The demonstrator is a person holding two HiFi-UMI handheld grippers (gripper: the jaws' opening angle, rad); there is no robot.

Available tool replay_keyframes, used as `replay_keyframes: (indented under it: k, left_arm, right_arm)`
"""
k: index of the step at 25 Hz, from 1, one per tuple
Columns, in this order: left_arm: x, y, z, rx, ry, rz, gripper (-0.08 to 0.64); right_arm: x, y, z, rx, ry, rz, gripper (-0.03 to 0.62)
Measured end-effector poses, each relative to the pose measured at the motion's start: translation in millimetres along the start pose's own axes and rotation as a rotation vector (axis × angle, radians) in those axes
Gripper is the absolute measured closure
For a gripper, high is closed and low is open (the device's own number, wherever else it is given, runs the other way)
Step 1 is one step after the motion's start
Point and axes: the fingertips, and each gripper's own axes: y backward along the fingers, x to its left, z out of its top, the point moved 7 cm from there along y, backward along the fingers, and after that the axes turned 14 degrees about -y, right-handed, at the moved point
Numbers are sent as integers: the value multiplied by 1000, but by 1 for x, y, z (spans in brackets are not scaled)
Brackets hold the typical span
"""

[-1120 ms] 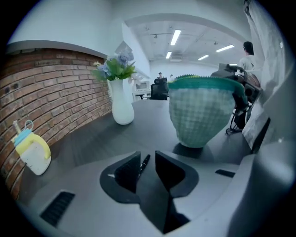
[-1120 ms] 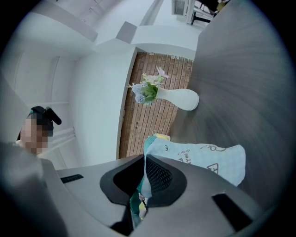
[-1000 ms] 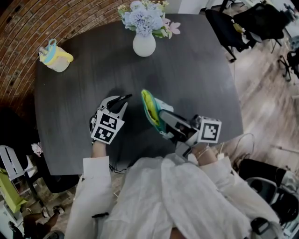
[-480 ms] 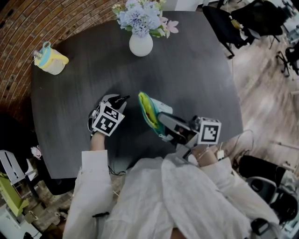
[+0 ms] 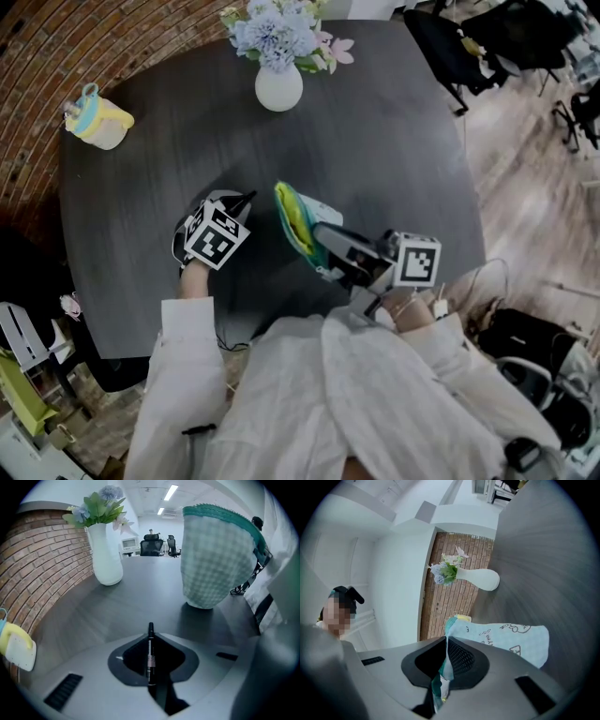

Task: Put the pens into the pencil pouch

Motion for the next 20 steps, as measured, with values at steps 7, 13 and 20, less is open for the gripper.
replay_keyframes:
  k: [7, 13, 20]
  left_arm:
    - [-2, 9, 12, -55, 42, 58, 520]
    - [-12, 42, 32, -198, 88, 126, 520]
    - [-23, 97, 56, -402, 195, 198, 520]
  right_arm:
    - [-2, 1, 0, -7, -4, -1, 575]
    - [-2, 2, -9, 3, 2, 4, 575]
    - [-1, 3, -11, 6, 6, 2, 575]
